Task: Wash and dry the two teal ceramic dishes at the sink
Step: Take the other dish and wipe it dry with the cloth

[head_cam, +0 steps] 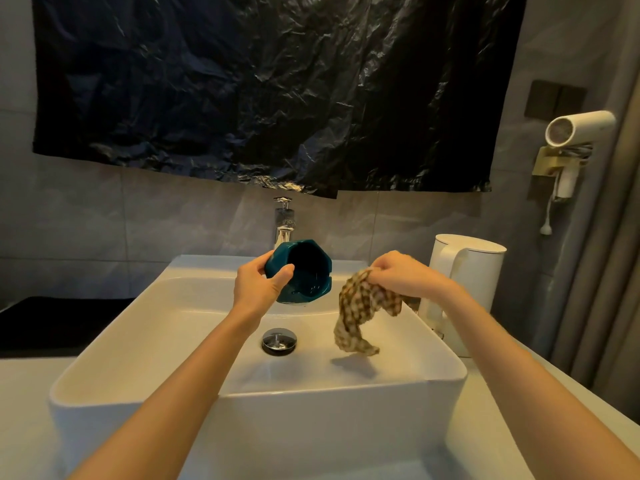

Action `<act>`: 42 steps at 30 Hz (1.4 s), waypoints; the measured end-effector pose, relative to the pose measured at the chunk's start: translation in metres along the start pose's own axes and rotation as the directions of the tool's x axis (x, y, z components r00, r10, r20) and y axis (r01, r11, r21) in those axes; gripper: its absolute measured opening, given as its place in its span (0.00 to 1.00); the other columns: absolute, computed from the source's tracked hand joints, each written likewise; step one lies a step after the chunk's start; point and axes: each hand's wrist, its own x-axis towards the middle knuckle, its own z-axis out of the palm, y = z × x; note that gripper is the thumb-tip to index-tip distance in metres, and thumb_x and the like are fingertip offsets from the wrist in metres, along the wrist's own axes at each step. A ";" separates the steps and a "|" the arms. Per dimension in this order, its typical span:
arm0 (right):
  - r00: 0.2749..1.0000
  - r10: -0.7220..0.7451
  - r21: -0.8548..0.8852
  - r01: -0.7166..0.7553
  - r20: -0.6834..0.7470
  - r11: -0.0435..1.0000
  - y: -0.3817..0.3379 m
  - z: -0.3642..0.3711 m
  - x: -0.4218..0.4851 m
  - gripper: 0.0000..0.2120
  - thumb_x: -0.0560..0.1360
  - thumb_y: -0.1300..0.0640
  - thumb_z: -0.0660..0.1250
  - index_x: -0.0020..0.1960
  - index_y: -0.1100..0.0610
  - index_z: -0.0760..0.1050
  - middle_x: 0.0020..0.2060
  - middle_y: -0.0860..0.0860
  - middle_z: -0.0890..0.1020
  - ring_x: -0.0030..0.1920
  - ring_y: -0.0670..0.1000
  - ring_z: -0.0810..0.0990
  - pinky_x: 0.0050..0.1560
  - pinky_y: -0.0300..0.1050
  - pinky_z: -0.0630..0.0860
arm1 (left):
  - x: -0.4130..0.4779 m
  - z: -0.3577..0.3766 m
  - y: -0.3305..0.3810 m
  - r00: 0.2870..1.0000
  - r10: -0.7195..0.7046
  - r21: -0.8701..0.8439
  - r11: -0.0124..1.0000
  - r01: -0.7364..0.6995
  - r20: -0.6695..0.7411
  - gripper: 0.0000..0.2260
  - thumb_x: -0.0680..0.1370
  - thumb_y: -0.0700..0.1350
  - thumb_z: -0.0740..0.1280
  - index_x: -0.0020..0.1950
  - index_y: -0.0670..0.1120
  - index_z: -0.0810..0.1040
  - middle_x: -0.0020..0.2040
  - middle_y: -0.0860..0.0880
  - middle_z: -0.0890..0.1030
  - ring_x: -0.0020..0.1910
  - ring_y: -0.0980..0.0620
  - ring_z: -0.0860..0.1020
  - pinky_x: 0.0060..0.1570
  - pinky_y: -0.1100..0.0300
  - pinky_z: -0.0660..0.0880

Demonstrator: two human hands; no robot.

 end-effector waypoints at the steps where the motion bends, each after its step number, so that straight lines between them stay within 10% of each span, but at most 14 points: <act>1: 0.996 0.076 0.243 -0.064 -0.040 0.968 -0.003 -0.003 0.000 0.11 0.78 0.56 0.60 0.41 0.60 0.76 0.35 0.54 0.78 0.37 0.51 0.77 0.35 0.40 0.72 | 0.000 -0.001 0.000 1.000 -0.003 -0.005 1.000 0.003 -0.002 0.18 0.76 0.43 0.68 0.65 0.46 0.74 0.52 0.51 0.77 0.54 0.50 0.74 0.50 0.52 0.78; 5: 0.980 0.163 0.712 -0.031 -0.118 0.701 -0.014 -0.005 -0.004 0.08 0.75 0.56 0.67 0.51 0.59 0.80 0.43 0.51 0.81 0.44 0.49 0.79 0.45 0.44 0.78 | 0.000 -0.001 0.001 1.000 -0.021 -0.062 0.998 0.021 0.003 0.15 0.76 0.42 0.68 0.63 0.46 0.76 0.49 0.51 0.79 0.53 0.48 0.77 0.47 0.54 0.80; 10: 0.958 -0.265 0.246 0.284 -0.107 0.927 -0.034 0.046 -0.016 0.08 0.77 0.53 0.65 0.48 0.56 0.81 0.48 0.51 0.81 0.50 0.49 0.78 0.51 0.45 0.75 | -0.002 0.000 0.005 0.999 -0.007 -0.096 0.995 0.011 0.039 0.16 0.77 0.41 0.67 0.64 0.45 0.76 0.48 0.51 0.79 0.52 0.48 0.77 0.44 0.59 0.78; 12: 0.852 -0.491 -0.230 0.449 -0.182 0.864 -0.028 0.063 -0.014 0.11 0.77 0.51 0.63 0.55 0.55 0.79 0.56 0.49 0.76 0.56 0.48 0.71 0.59 0.44 0.70 | -0.003 0.000 0.005 1.000 0.007 -0.068 0.998 -0.006 0.027 0.17 0.76 0.41 0.67 0.65 0.45 0.75 0.49 0.51 0.78 0.51 0.51 0.76 0.43 0.60 0.77; 15: 0.831 -0.552 -0.479 0.457 -0.070 0.749 -0.023 0.071 -0.014 0.20 0.76 0.49 0.65 0.66 0.51 0.70 0.64 0.47 0.72 0.63 0.49 0.65 0.68 0.46 0.58 | -0.003 0.000 0.004 0.999 0.030 -0.032 0.999 -0.029 0.015 0.17 0.76 0.42 0.68 0.65 0.46 0.75 0.51 0.52 0.78 0.52 0.51 0.75 0.43 0.62 0.76; 22: 0.888 -0.444 -0.132 0.429 -0.119 0.894 -0.045 0.088 -0.014 0.18 0.75 0.58 0.67 0.64 0.52 0.71 0.55 0.49 0.76 0.57 0.49 0.68 0.66 0.46 0.55 | -0.005 0.003 0.004 0.998 0.043 -0.003 0.999 -0.043 0.051 0.16 0.76 0.42 0.68 0.63 0.45 0.76 0.49 0.51 0.78 0.49 0.53 0.76 0.42 0.63 0.77; 28: 0.776 -0.631 -0.649 0.479 -0.002 0.591 -0.017 0.078 -0.003 0.14 0.77 0.55 0.65 0.62 0.52 0.75 0.61 0.48 0.78 0.66 0.51 0.70 0.74 0.49 0.50 | -0.006 0.005 0.001 0.995 0.026 0.006 1.000 -0.026 0.100 0.15 0.76 0.42 0.68 0.62 0.44 0.76 0.50 0.51 0.78 0.51 0.51 0.77 0.46 0.60 0.78; 34: 0.880 -0.444 -0.086 0.435 -0.170 0.896 -0.050 0.110 -0.010 0.09 0.79 0.58 0.63 0.58 0.57 0.71 0.55 0.52 0.77 0.53 0.51 0.75 0.54 0.44 0.75 | -0.003 0.003 -0.001 0.997 0.010 0.016 1.000 -0.012 0.078 0.12 0.75 0.42 0.69 0.58 0.47 0.78 0.45 0.53 0.80 0.47 0.52 0.77 0.45 0.59 0.78; 39: 0.701 -0.713 -0.610 0.578 0.030 0.542 -0.013 0.093 0.000 0.12 0.78 0.56 0.64 0.61 0.58 0.73 0.58 0.53 0.78 0.56 0.51 0.74 0.62 0.43 0.70 | -0.003 -0.001 -0.002 0.994 -0.022 0.024 1.000 0.020 0.107 0.13 0.75 0.42 0.69 0.59 0.45 0.78 0.48 0.50 0.80 0.50 0.49 0.78 0.48 0.54 0.79; 42: 0.741 -0.663 -0.663 0.550 0.106 0.508 -0.012 0.086 0.000 0.14 0.79 0.55 0.62 0.63 0.58 0.72 0.61 0.53 0.77 0.61 0.52 0.73 0.69 0.45 0.65 | -0.004 0.002 -0.001 0.995 -0.033 0.040 0.999 0.029 0.094 0.14 0.76 0.43 0.68 0.61 0.45 0.77 0.49 0.50 0.79 0.50 0.49 0.78 0.49 0.55 0.78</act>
